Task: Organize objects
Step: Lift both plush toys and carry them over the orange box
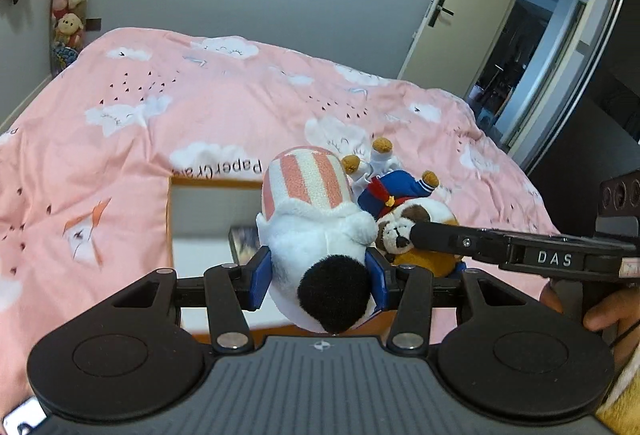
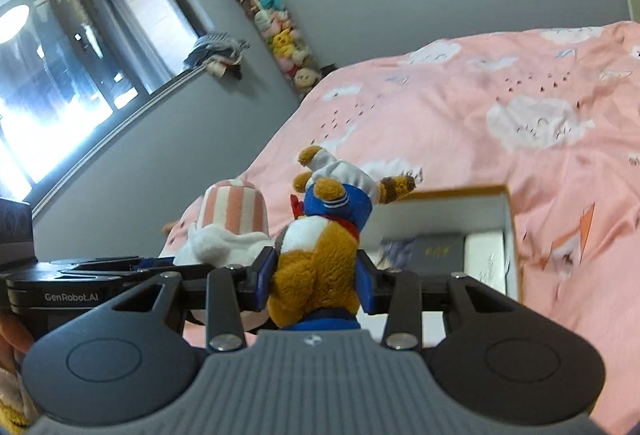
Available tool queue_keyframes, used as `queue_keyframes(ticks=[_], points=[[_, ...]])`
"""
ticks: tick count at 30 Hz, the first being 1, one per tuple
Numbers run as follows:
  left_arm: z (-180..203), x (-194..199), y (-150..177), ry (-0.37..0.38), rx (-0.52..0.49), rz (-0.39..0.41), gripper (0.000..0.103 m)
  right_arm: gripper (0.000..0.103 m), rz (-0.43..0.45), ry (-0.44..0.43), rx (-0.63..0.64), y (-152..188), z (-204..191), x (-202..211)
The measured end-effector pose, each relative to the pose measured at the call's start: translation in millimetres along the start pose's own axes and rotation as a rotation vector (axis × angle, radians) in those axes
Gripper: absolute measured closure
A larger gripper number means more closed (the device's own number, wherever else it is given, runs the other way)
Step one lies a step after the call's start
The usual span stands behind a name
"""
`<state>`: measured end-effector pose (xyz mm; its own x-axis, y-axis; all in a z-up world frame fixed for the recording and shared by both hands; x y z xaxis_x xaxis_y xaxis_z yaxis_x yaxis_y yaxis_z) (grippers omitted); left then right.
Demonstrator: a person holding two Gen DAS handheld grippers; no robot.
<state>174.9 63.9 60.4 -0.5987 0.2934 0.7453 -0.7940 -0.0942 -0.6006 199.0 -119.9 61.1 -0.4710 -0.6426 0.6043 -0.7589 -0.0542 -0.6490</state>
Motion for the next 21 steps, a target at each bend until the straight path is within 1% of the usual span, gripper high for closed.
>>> queue_keyframes(ticks=[4, 8, 13, 19, 21], points=[[-7.7, -29.7, -17.5, -0.036, 0.006, -0.011, 0.047, 0.060, 0.003, 0.001, -0.038, -16.3, 14.9, -21.3], [-23.8, -67.4, -21.1, -0.063, 0.021, -0.071, 0.047, 0.060, -0.045, -0.003, -0.093, -20.7, 35.3, -56.6], [-45.1, -109.1, -9.9, -0.068, 0.059, -0.167, 0.047, 0.060, -0.161, -0.019, -0.188, -6.3, 70.7, -99.6], [-52.3, -137.7, 3.1, -0.050, 0.086, -0.249, 0.047, 0.060, -0.268, 0.061, -0.213, 15.9, 97.5, -127.5], [-51.9, -144.8, 6.5, -0.047, 0.079, -0.269, 0.047, 0.060, -0.290, 0.066, -0.215, 20.3, 103.1, -134.3]])
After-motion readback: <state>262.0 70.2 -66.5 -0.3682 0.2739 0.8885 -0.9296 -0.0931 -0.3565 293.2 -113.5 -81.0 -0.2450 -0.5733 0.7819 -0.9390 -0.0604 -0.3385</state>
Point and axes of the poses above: each gripper's, at about its wrist camera, not at the fingertips, and x roughly against the way its jaws point, z to its right, y to its underside, the point moved 6 cm from there along -x, roughly the way its jaws point, and after that the axes turned 10 degrees about -z, right-handed, at the moved point
